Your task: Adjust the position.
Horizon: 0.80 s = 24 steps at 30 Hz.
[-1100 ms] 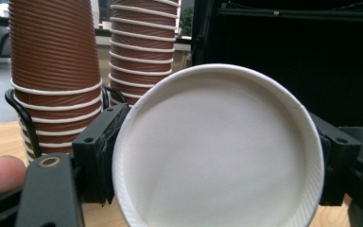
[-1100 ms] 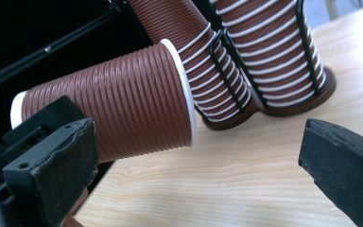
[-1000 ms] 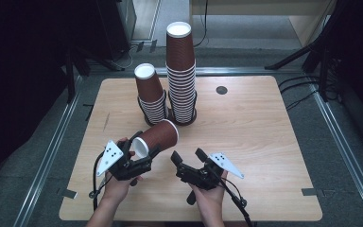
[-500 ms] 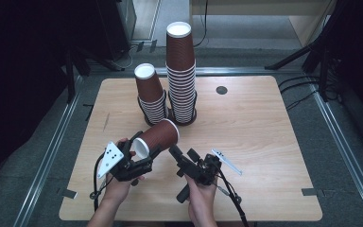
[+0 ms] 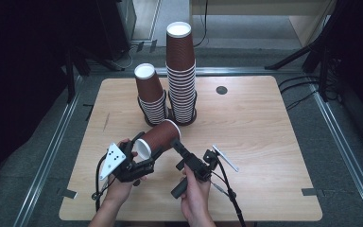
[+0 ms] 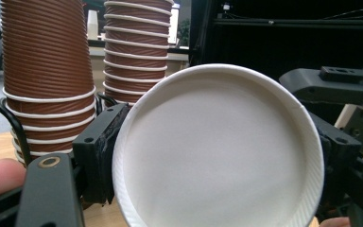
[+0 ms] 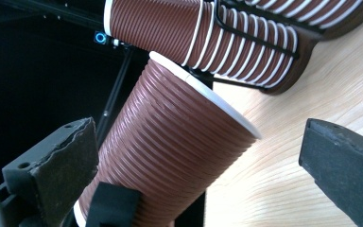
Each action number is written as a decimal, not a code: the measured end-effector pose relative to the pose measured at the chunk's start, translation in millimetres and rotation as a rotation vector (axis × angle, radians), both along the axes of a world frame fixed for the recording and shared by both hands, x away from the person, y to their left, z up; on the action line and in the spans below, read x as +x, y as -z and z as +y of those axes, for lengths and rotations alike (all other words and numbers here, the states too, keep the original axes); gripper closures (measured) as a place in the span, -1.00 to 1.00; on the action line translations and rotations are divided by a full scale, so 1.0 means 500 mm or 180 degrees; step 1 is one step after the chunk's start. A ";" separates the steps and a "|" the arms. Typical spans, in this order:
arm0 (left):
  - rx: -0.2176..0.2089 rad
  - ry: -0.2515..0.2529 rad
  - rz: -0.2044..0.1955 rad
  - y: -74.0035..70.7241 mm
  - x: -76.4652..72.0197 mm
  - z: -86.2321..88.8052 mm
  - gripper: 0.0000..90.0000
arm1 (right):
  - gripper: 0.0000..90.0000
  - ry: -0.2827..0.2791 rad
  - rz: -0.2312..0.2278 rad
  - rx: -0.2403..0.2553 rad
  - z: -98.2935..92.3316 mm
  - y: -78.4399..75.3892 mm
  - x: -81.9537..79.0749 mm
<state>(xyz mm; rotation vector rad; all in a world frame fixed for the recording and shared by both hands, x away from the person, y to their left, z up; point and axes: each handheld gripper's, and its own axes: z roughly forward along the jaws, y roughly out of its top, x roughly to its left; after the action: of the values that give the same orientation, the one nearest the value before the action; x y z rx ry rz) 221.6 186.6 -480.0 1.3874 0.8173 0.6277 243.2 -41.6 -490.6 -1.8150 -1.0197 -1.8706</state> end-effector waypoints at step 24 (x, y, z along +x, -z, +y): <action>0.0066 0.0061 -0.0046 0.007 -0.005 -0.019 -0.51 | -1.00 0.0026 0.0584 0.0702 0.029 0.015 0.034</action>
<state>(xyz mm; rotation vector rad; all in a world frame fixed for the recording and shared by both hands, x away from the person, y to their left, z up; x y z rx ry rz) 219.2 177.0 -483.5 1.4064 0.7872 0.6323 260.4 -27.2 -498.3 -1.8207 -0.7137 -1.7078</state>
